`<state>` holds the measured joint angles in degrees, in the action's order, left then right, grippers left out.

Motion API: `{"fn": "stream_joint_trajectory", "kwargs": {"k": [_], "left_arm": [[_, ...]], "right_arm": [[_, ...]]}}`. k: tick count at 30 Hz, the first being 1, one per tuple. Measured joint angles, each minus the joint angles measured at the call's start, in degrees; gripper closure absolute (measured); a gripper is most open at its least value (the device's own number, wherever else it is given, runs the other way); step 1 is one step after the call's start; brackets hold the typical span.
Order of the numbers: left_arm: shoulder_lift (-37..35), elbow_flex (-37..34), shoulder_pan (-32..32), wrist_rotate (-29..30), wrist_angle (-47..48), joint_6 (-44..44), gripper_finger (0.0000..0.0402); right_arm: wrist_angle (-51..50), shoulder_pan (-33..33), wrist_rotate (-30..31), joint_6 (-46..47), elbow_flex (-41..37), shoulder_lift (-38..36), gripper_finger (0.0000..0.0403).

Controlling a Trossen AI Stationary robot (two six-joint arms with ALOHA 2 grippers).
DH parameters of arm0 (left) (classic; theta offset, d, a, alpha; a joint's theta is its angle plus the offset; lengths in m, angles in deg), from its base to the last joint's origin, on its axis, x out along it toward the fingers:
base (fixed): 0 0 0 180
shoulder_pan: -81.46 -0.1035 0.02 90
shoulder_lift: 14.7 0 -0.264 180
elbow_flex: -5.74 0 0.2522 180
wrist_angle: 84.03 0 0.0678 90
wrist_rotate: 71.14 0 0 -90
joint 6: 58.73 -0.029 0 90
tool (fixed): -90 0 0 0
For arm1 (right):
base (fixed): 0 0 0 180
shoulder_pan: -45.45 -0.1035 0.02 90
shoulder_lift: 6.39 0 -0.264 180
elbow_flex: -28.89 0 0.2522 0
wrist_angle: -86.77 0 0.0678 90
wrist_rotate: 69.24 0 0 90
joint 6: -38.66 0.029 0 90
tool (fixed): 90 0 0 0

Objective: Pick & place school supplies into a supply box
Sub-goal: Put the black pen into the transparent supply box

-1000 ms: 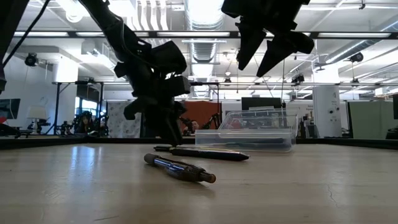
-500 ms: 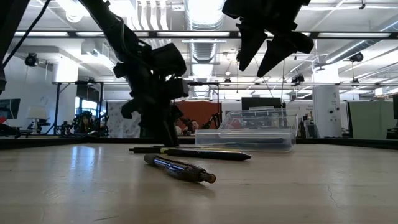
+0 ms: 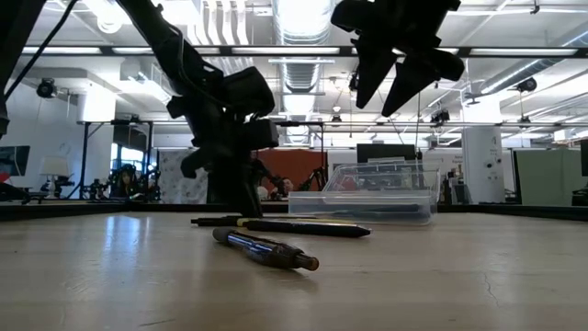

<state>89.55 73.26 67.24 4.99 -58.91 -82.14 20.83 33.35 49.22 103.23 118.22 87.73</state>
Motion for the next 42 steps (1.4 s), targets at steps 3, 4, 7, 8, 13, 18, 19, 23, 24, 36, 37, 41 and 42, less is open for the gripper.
{"fn": "stream_joint_trajectory", "kwargs": {"k": [3,4,7,8,13,18,19,23,24,36,37,41,42], "left_arm": [[-0.21,-0.03,-0.01,0.0,0.14,2.0,0.0387],[-0.4,-0.04,-0.02,0.01,0.24,2.9,0.0385],[-2.32,0.24,-0.04,0.22,2.46,4.38,0.0388],[-3.36,0.34,0.05,0.21,4.59,4.47,0.039],[-11.85,1.64,0.57,-3.62,8.71,4.59,0.0391],[-17.64,4.6,0.42,-4.31,5.29,3.78,0.0391],[-17.64,6.26,0.42,-4.15,5.11,2.62,0.0391],[-11.83,15.08,0.42,-3.95,4.3,-1.79,0.0391],[-9.31,17.55,0.42,-3.93,4.45,-2.02,0.0391],[22.77,51.63,-1.42,1.39,30.03,0.59,0.0372],[24.19,53.48,-1.61,1.41,32.21,1.28,0.0372],[25.44,57.16,-1.92,1.55,39.85,1.17,0.037],[24.93,57.36,-1.9,1.53,40.44,1.2,0.037]], "right_arm": [[-0.56,-0.04,-0.37,-0.72,0.0,-0.01,0.0184],[-1.15,-0.33,-0.59,-0.69,0.0,-0.22,0.0184],[-4.09,-1.76,0.33,1.34,-0.02,-1.35,0.0184],[-5.48,-2.37,1.24,2.61,-0.02,-1.98,0.0184],[-13.38,-4.61,7.55,10.55,-0.02,-5.18,0.0184],[-17.59,-4.92,10.96,14.68,-0.02,-8.05,0.0184],[-17.83,-4.91,11.56,14.68,-0.02,-8.27,0.0184],[-17.91,-4.9,12.96,14.04,-0.02,-8.92,0.0184],[-17.91,-4.9,12.96,14.17,-0.02,-8.96,0.0184],[-19.96,-9.03,13.4,20.46,2.2,-9.53,0.0184],[-20.14,-9.56,13.47,21.08,2.21,-9.55,0.0184],[-21.23,-10.97,13.51,23.34,2.01,-9.55,0.0184],[-21.28,-11.08,13.48,23.48,1.93,-9.55,0.0184]]}}
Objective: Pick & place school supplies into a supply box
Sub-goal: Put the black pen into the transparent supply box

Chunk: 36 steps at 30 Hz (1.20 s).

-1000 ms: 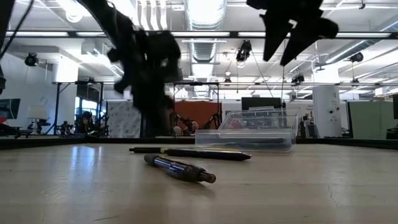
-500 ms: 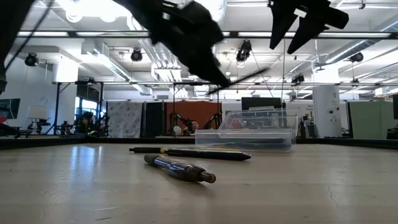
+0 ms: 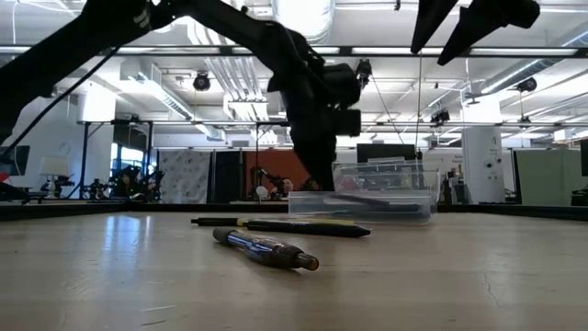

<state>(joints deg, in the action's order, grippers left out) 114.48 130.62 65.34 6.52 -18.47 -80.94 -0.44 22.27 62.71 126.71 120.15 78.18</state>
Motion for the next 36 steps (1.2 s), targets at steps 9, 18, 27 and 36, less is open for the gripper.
{"fn": "stream_joint_trajectory", "kwargs": {"k": [9,18,27,36], "left_arm": [[-6.74,-0.84,-0.13,-0.52,-6.52,6.56,0.0348],[-6.56,-11.22,-0.02,-0.55,-12.24,12.22,0.0263],[-28.36,-25.64,1.64,-0.92,-12.64,2.51,0.0254],[-45.13,-58.08,3.91,-0.94,-27.05,4.28,0.0254]], "right_arm": [[0.11,0.97,0.07,-5.31,-0.66,0.02,0.0184],[0.26,2.23,0.2,-8.7,-0.57,0.02,0.0184],[0.24,2.38,0.24,-9.66,-0.91,0.02,0.0184],[0.65,4.32,0.53,-11.12,-1.26,0.02,0.0184]]}}
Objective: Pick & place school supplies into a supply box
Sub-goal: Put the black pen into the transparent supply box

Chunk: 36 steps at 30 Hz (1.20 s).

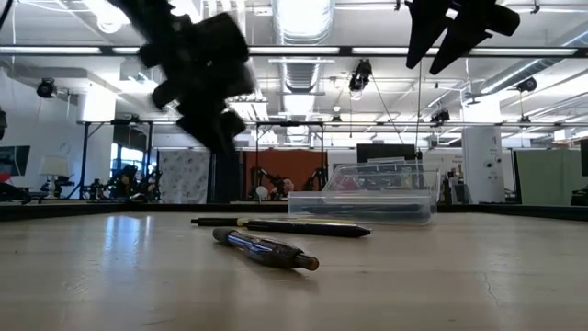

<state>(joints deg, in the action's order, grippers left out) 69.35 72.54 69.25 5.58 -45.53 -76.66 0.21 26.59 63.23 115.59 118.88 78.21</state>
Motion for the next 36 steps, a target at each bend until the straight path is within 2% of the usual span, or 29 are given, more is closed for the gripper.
{"fn": "stream_joint_trajectory", "kwargs": {"k": [5,11,17,25,32,36], "left_arm": [[-3.46,-11.45,3.4,0.11,-9.79,1.72,0.0254],[-3.16,-16.39,4.57,2.62,-18.07,6.13,0.0253],[-1.2,-16.51,4.43,3.31,-21.9,6.36,0.0253],[5.77,-16.05,4.44,3.07,-24.34,6.31,0.0253],[12.03,-11.17,4.42,2.94,-24.65,6.25,0.0256],[16.8,-8.56,4.42,3.03,-24.24,6.03,0.0272]], "right_arm": [[0.23,1.22,0.0,-0.14,-0.07,0.01,0.0184],[1.02,2.01,-0.29,-0.15,-0.18,0.02,0.0184],[1.34,2.28,-0.35,-0.11,-0.2,0.02,0.0184],[1.6,2.28,-0.5,0.67,-0.4,0.02,0.0184],[1.6,2.28,-0.5,0.67,-0.51,0.04,0.0184],[1.6,2.28,-0.52,0.66,-0.62,0.04,0.0184]]}}
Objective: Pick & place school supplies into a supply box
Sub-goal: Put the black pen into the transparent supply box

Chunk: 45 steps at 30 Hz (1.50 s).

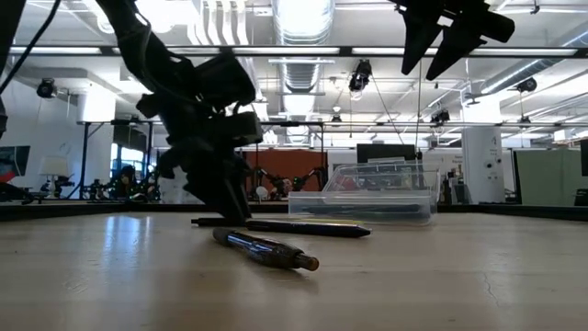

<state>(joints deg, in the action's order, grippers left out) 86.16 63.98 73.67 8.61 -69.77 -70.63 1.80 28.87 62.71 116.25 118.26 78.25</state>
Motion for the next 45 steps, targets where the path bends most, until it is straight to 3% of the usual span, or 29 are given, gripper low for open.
{"fn": "stream_joint_trajectory", "kwargs": {"k": [9,18,24,31,38,45], "left_arm": [[2.46,1.56,0.02,3.37,4.15,-1.33,0.0387],[-7.27,4.02,-0.54,5.35,14.66,-4.17,0.039],[-11.8,14.38,-1.33,9.74,17.94,-15.04,0.0387],[-2.88,30.23,-3.65,8.73,19.34,-28.84,0.0387],[12.19,47.5,-5.27,5.98,26.85,-29.64,0.0387],[24.98,59.32,-5.86,6.13,32.41,-28.44,0.037]], "right_arm": [[-0.02,0.0,-0.17,-0.23,-0.15,0.0,0.0184],[-0.17,0.0,-0.42,-1.06,-0.81,0.02,0.0184],[-0.57,-0.03,1.35,1.41,-0.81,0.02,0.0184],[-0.69,-0.87,4.89,5.85,-0.79,-0.17,0.0184],[-3.86,-2.61,8.79,13.64,-0.79,-2.28,0.0184],[-6.1,-5.71,9.22,15.48,-0.76,-4.53,0.0184]]}}
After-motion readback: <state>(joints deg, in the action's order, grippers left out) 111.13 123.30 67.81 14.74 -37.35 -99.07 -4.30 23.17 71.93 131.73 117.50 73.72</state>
